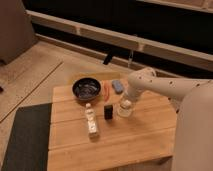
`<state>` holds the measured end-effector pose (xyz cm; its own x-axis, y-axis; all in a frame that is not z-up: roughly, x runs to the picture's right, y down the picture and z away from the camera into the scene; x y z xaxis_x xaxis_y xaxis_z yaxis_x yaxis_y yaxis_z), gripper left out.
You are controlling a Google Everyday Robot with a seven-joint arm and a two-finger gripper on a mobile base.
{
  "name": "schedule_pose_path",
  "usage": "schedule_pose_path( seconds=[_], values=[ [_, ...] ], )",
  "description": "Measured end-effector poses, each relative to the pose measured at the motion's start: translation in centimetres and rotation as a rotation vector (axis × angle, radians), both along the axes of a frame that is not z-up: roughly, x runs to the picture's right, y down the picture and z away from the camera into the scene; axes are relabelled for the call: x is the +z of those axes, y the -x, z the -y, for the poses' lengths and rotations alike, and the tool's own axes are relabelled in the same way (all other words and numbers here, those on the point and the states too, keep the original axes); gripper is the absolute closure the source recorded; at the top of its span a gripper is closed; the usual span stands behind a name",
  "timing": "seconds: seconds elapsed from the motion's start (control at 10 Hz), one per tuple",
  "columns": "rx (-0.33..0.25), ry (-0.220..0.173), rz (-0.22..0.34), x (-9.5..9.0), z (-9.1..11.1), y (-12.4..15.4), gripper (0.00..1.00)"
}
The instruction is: Place the ceramic cup over the eraser
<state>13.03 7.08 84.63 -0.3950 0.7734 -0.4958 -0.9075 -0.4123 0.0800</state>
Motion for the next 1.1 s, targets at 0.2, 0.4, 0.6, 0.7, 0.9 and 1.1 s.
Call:
schedule_pose_path(
  seconds=[0.2, 0.4, 0.6, 0.7, 0.9, 1.1],
  values=[
    [-0.019, -0.052, 0.0, -2.1, 2.8, 0.0, 1.0],
    [-0.028, -0.097, 0.015, -4.6, 5.3, 0.6, 1.0],
    [-0.038, -0.132, 0.038, -7.0, 7.4, 1.6, 1.0],
    [-0.046, -0.159, 0.05, -8.5, 8.9, 2.2, 1.0],
    [-0.061, -0.209, 0.077, -11.0, 11.4, 3.5, 1.0],
    [-0.07, -0.237, 0.118, -13.0, 12.6, 5.7, 1.0]
  ],
)
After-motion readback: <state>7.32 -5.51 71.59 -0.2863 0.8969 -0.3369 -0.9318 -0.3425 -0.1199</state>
